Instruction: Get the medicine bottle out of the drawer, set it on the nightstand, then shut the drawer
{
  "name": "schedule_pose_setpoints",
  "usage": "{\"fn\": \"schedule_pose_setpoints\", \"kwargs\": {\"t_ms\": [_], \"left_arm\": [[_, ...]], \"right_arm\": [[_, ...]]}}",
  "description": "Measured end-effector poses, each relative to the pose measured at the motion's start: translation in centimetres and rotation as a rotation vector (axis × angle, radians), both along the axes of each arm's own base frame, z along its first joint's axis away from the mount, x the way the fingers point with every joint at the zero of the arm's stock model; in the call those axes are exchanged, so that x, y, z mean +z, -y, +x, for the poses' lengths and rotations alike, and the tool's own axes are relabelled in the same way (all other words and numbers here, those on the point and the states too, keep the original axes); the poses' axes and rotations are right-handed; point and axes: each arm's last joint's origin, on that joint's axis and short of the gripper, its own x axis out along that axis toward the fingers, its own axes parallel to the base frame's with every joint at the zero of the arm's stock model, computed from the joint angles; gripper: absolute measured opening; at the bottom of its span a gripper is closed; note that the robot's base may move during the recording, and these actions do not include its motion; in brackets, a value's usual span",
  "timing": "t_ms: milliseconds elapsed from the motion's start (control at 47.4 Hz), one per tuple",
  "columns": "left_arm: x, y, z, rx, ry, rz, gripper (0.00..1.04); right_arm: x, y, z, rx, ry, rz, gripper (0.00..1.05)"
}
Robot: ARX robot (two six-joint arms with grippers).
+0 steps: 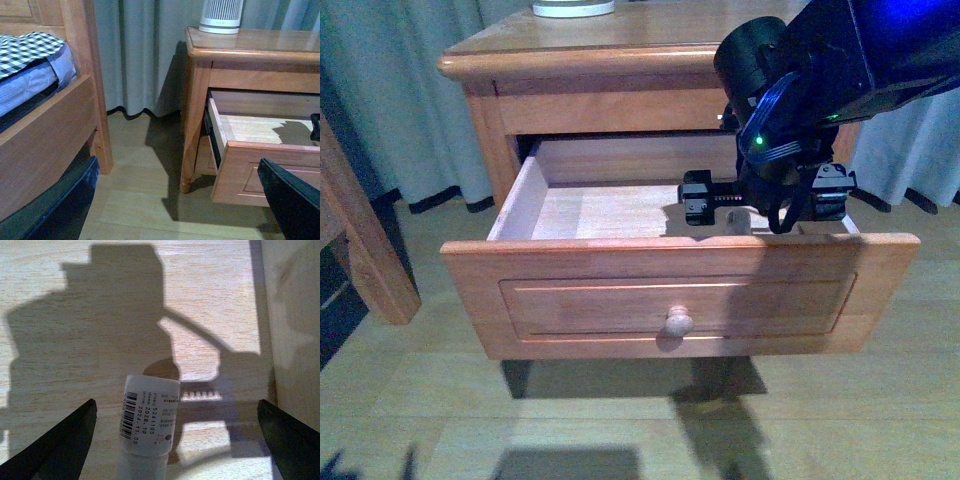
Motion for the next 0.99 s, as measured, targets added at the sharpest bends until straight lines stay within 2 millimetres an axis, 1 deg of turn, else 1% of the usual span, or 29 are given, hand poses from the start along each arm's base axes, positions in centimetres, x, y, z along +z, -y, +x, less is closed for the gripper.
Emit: {"fn": "schedule_pose_setpoints", "kwargs": {"t_ms": [84, 148, 169, 274, 295, 337, 358, 379, 443, 548, 590, 675, 801, 907, 970, 991], "left_arm": [[0.0, 0.0, 0.0, 0.0, 0.0, 0.0, 0.98], [0.0, 0.0, 0.0, 0.0, 0.0, 0.0, 0.98], [0.0, 0.0, 0.0, 0.0, 0.0, 0.0, 0.98], [0.0, 0.0, 0.0, 0.0, 0.0, 0.0, 0.98], [0.0, 0.0, 0.0, 0.0, 0.0, 0.0, 0.98], [0.0, 0.0, 0.0, 0.0, 0.0, 0.0, 0.98], [0.0, 0.0, 0.0, 0.0, 0.0, 0.0, 0.98], [0.0, 0.0, 0.0, 0.0, 0.0, 0.0, 0.98], [0.0, 0.0, 0.0, 0.0, 0.0, 0.0, 0.98], [0.0, 0.0, 0.0, 0.0, 0.0, 0.0, 0.98], [0.0, 0.0, 0.0, 0.0, 0.0, 0.0, 0.98], [0.0, 0.0, 0.0, 0.0, 0.0, 0.0, 0.98], [0.0, 0.0, 0.0, 0.0, 0.0, 0.0, 0.98], [0.0, 0.0, 0.0, 0.0, 0.0, 0.0, 0.98], [0.0, 0.0, 0.0, 0.0, 0.0, 0.0, 0.98], [0.0, 0.0, 0.0, 0.0, 0.0, 0.0, 0.98]], "right_arm": [[-0.1, -0.1, 0.2, 0.005, -0.001, -0.006, 0.97], [-0.3, -0.2, 0.4, 0.008, -0.005, 0.001, 0.88], [-0.3, -0.2, 0.4, 0.011, -0.007, 0.004, 0.87], [-1.5, -0.4, 0.4, 0.014, -0.032, 0.004, 0.71], [-1.6, -0.4, 0.3, 0.011, -0.035, 0.008, 0.7], [-1.6, -0.6, 0.3, 0.014, -0.032, 0.008, 0.63], [-1.6, -0.7, 0.3, 0.014, -0.032, 0.01, 0.61], [-1.6, -0.7, 0.3, 0.015, -0.031, 0.011, 0.56], [-1.8, -0.9, 0.2, 0.015, -0.029, 0.014, 0.46], [-2.0, -1.2, 0.0, 0.024, -0.027, 0.017, 0.33], [-2.1, -1.2, -0.2, 0.022, -0.024, 0.014, 0.31], [-2.0, -1.4, -0.6, 0.032, -0.009, 0.015, 0.31], [-1.8, -2.0, -2.3, 0.085, 0.002, 0.021, 0.31], [-1.0, -2.6, -4.0, 0.139, 0.01, 0.031, 0.3], [0.2, -2.9, -4.8, 0.175, 0.062, 0.028, 0.3], [0.4, -3.0, -4.9, 0.18, 0.067, 0.026, 0.3]]}}
